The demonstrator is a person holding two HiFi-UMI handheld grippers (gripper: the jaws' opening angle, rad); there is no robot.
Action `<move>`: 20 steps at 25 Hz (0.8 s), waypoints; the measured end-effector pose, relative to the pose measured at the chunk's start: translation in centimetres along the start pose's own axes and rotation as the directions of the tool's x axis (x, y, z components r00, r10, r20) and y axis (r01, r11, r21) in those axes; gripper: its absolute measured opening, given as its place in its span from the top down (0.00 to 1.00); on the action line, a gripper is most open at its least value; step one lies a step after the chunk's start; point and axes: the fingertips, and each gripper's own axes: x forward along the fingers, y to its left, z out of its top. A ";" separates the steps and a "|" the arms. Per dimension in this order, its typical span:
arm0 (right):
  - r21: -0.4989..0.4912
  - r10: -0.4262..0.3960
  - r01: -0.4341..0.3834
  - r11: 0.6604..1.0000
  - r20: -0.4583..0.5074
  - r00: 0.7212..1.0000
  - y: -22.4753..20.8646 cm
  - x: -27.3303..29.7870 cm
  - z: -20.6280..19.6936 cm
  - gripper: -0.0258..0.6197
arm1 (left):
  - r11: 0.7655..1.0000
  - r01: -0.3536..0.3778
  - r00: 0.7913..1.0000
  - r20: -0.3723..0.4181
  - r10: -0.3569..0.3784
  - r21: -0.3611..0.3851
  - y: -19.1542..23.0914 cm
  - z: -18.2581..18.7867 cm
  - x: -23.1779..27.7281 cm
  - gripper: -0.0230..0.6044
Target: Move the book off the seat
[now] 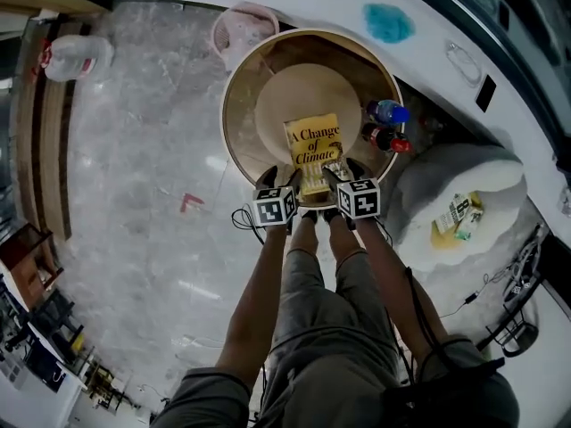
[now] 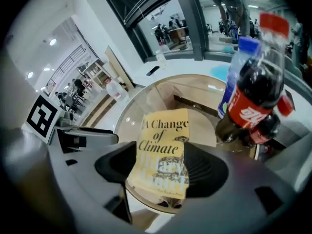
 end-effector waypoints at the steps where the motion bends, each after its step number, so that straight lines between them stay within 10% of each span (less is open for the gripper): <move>1: 0.000 0.016 -0.016 1.000 0.020 1.000 0.9 -1.0 1.1 0.51 | 1.000 0.002 1.000 0.025 -0.002 0.016 -0.5 1.2 -1.0 0.49; 6: -0.032 0.087 -0.082 0.996 0.206 0.975 5.2 -8.6 10.2 0.51 | 0.997 0.012 0.981 0.190 -0.027 0.075 -4.3 10.0 -7.7 0.49; 11: -0.100 0.134 -0.098 0.990 0.466 0.875 8.7 -21.3 21.5 0.51 | 0.978 0.008 0.907 0.410 -0.094 0.208 -10.9 20.9 -18.5 0.49; 15: -0.164 0.165 -0.077 0.984 0.644 0.747 10.8 -33.3 27.8 0.51 | 0.943 -0.006 0.800 0.567 -0.196 0.334 -18.5 28.2 -28.6 0.49; 20: -0.297 0.222 0.032 0.954 0.775 0.591 15.4 -47.4 32.8 0.51 | 0.887 -0.014 0.610 0.707 -0.358 0.462 -28.0 34.3 -42.3 0.49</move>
